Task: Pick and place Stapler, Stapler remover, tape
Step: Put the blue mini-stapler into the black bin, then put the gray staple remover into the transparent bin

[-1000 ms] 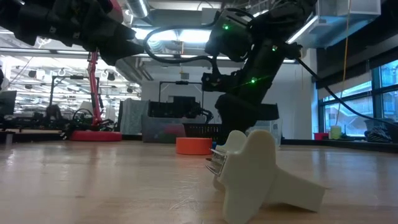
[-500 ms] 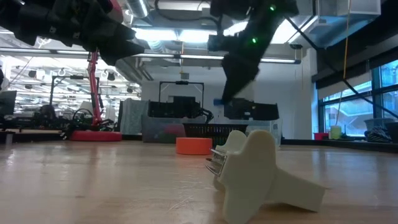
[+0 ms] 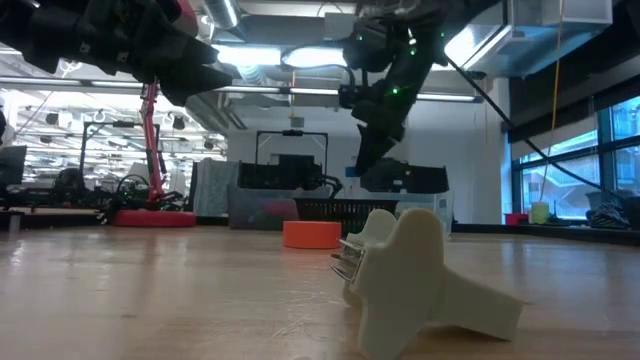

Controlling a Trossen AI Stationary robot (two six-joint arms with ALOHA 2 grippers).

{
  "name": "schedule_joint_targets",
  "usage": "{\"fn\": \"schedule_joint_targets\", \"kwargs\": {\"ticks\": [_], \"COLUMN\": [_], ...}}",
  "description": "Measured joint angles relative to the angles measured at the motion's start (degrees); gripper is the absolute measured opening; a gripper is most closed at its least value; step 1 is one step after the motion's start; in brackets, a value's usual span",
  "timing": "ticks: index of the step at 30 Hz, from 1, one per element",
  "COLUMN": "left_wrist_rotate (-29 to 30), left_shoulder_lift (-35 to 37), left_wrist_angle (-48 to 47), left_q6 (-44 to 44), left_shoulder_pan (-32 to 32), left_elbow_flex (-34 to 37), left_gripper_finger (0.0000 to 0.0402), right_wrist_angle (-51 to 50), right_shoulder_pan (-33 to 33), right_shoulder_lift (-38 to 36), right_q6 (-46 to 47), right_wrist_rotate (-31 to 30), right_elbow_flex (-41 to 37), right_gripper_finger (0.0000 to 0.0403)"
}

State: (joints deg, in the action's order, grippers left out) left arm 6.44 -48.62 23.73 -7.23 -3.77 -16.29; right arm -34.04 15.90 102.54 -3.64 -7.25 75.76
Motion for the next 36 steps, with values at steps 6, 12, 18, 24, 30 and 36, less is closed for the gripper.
{"fn": "schedule_joint_targets", "kwargs": {"ticks": [6,12,18,24,30,36], "left_wrist_rotate": [0.0,0.0,0.1,0.0,0.0,0.0], "left_shoulder_lift": [0.0,0.0,0.0,0.0,0.0,0.0], "left_wrist_angle": [-0.9,-1.0,-1.0,-1.0,-1.0,-1.6], "left_q6": [-0.1,-0.1,-0.1,-0.1,-0.1,-0.9], "left_shoulder_pan": [0.0,0.0,0.0,0.0,0.0,0.0], "left_elbow_flex": [0.0,0.0,0.0,0.0,0.0,0.0], "left_gripper_finger": [0.0239,0.0239,0.0239,0.0239,0.0239,0.0239], "right_wrist_angle": [4.5,7.0,9.3,11.7,11.7,11.3], "right_shoulder_pan": [2.6,3.2,3.3,3.3,3.3,-0.3], "right_shoulder_lift": [0.0,0.0,0.0,0.0,0.0,-0.4], "right_q6": [0.8,1.8,3.6,3.6,3.4,6.0], "right_wrist_rotate": [6.1,7.5,7.5,7.4,7.4,21.8], "right_elbow_flex": [-3.9,-6.7,-6.8,-6.8,-6.8,-6.8], "right_gripper_finger": [0.0045,0.0045,0.008,0.0181,0.0227,0.0226]}}
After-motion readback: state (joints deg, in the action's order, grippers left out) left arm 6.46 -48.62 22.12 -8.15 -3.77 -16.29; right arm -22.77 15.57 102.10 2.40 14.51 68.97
